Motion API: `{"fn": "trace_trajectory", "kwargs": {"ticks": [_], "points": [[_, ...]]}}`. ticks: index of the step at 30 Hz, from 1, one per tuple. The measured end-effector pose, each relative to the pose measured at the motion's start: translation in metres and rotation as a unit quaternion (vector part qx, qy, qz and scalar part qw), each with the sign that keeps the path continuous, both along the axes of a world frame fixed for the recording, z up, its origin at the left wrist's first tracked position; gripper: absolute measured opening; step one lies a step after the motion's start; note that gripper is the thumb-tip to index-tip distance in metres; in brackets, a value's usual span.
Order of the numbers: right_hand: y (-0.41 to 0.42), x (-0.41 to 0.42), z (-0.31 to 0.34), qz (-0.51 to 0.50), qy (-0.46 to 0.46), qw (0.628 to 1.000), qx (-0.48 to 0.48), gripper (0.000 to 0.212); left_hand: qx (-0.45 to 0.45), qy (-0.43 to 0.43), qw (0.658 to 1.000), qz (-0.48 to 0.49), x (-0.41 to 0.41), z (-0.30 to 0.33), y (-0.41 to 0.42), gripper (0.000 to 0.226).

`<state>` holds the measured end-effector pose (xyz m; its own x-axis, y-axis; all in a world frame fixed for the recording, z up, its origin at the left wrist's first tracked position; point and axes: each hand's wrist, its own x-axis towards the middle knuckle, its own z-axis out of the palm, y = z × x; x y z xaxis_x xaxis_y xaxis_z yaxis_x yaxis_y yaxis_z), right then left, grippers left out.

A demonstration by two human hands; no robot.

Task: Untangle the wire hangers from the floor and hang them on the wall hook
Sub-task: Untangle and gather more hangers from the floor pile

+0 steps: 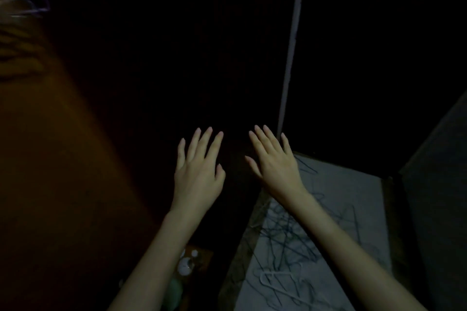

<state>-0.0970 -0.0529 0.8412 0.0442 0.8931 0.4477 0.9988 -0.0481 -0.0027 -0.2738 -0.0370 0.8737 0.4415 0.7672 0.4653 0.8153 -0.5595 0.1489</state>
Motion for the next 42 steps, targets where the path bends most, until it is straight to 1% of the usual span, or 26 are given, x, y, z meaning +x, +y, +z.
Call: {"fn": "trace_trajectory", "kwargs": {"ticks": [3, 7, 12, 17, 21, 23, 26, 32, 38, 42], "points": [[-0.02, 0.046, -0.027, -0.049, 0.0, 0.999, -0.017, 0.058, -0.003, 0.025, 0.999, -0.031, 0.048, -0.031, 0.001, 0.068], [-0.045, 0.109, -0.065, -0.094, 0.009, 0.994, -0.061, 0.059, -0.042, 0.056, 0.995, -0.07, 0.117, -0.07, 0.001, 0.068], [-0.062, 0.179, -0.11, -0.147, 0.006, 0.985, -0.086, 0.058, -0.074, 0.064, 0.989, -0.107, 0.191, -0.116, 0.007, 0.063], [-0.067, 0.221, -0.168, -0.175, 0.023, 0.978, -0.11, 0.057, -0.091, 0.062, 0.983, -0.146, 0.24, -0.174, 0.015, 0.061], [-0.062, 0.236, -0.237, -0.196, 0.037, 0.974, -0.109, 0.056, -0.079, 0.065, 0.979, -0.176, 0.264, -0.236, 0.031, 0.057], [-0.057, 0.241, -0.284, -0.207, 0.04, 0.972, -0.107, 0.055, -0.073, 0.077, 0.975, -0.197, 0.273, -0.281, 0.039, 0.056], [-0.051, 0.251, -0.364, -0.217, 0.016, 0.97, -0.104, 0.055, -0.056, 0.092, 0.968, -0.227, 0.29, -0.361, 0.048, 0.056], [-0.058, 0.274, -0.526, -0.237, 0.002, 0.965, -0.109, 0.056, -0.061, 0.086, 0.956, -0.275, 0.318, -0.534, 0.052, 0.057], [-0.071, 0.284, -0.7, -0.259, 0.02, 0.955, -0.143, 0.056, -0.077, 0.124, 0.942, -0.302, 0.335, -0.712, 0.056, 0.059], [-0.074, 0.288, -0.796, -0.27, 0.032, 0.947, -0.17, 0.056, -0.07, 0.137, 0.932, -0.327, 0.34, -0.815, 0.069, 0.056]]}}
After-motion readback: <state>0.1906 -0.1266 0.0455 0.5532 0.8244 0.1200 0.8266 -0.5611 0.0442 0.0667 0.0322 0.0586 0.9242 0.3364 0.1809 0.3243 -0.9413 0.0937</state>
